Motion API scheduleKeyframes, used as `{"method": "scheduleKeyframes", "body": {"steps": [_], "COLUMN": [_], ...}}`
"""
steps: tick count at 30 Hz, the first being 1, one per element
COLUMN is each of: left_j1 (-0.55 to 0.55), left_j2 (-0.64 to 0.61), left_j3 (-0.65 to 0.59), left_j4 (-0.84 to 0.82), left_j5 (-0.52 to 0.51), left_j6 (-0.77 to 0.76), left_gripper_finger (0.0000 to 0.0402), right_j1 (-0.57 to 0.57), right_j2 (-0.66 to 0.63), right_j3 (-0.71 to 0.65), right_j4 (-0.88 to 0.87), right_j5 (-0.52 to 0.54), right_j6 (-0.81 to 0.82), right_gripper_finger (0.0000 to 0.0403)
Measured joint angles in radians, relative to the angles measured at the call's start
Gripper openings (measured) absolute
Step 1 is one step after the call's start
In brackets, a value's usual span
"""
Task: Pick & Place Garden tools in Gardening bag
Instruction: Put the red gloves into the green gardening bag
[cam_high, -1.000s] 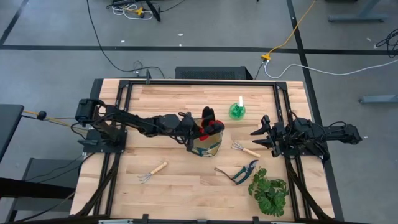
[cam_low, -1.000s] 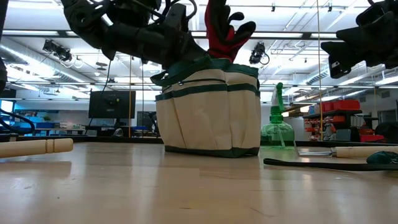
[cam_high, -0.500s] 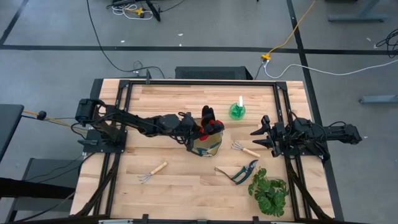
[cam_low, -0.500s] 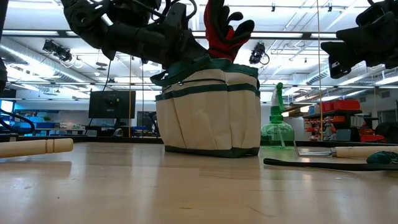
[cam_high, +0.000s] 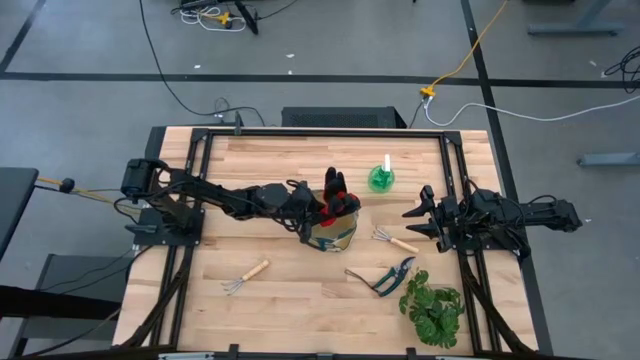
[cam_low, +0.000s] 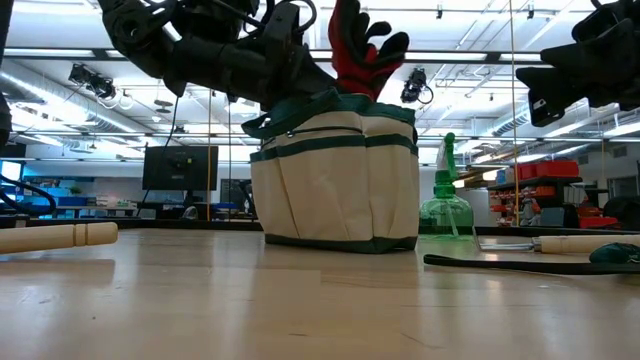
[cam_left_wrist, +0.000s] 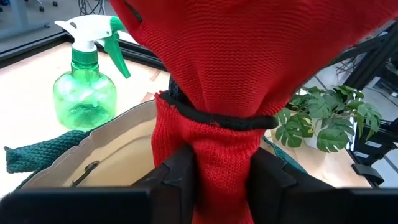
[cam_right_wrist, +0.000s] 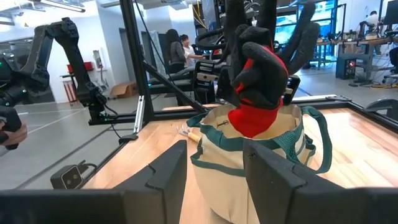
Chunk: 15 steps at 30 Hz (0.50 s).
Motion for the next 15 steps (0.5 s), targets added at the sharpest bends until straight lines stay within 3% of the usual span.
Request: {"method": "scheduleKeyframes", "body": {"steps": [8, 15], "left_j1": [0.000, 0.000], "left_j2": [0.000, 0.000], "left_j3": [0.000, 0.001], "left_j4": [0.000, 0.000], "left_j5": [0.000, 0.000], "left_j6": [0.007, 0.026], "left_gripper_finger": [0.0187, 0.0211], "right_j1": [0.000, 0.000], "right_j2": [0.000, 0.000], "right_j3": [0.000, 0.000], "right_j4": [0.000, 0.000], "right_j5": [0.000, 0.000], "right_j6": [0.000, 0.000], "right_gripper_finger": [0.0160, 0.0160]}}
